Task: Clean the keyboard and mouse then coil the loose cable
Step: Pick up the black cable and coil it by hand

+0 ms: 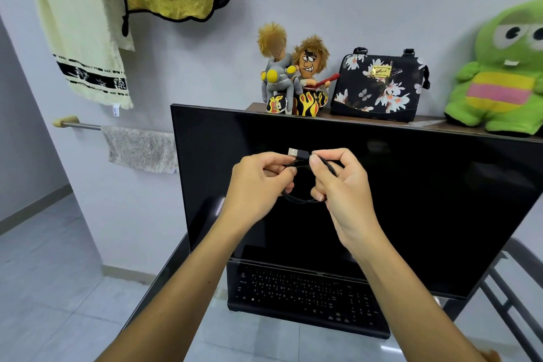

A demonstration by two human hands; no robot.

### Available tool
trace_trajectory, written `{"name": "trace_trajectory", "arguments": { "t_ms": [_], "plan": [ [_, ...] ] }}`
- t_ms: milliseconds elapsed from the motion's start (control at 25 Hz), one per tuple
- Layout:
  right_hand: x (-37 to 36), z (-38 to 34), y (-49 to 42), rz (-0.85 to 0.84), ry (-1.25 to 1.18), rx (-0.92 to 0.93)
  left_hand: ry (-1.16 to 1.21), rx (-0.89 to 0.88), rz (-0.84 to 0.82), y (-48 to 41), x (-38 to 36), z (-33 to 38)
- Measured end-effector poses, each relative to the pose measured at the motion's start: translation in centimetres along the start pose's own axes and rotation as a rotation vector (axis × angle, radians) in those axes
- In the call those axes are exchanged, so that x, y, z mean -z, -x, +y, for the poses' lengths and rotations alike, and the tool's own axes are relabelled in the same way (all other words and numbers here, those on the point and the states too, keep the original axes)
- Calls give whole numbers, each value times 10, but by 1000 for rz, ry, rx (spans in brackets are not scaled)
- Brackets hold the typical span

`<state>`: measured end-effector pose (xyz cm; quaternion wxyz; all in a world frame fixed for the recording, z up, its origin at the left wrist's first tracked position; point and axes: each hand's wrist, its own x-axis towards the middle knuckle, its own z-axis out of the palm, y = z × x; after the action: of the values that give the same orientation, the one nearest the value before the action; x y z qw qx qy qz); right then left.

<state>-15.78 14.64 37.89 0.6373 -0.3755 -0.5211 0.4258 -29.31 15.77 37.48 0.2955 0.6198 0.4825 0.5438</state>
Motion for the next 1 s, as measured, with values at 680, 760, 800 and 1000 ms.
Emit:
{"name": "trace_trajectory", "arguments": {
  "t_ms": [680,760,800,1000],
  "plan": [
    [-4,8,-4,34,-163,-222,584,266,-164,3,11,-4],
    [-4,7,-2,3,-152,-214,455,200,-165,3,13,-2],
    [-4,7,-2,-13,-171,-215,415,187,-173,3,15,-1],
    [-2,3,-3,-49,-301,-220,377,230,-169,1,16,4]
  ]
}}
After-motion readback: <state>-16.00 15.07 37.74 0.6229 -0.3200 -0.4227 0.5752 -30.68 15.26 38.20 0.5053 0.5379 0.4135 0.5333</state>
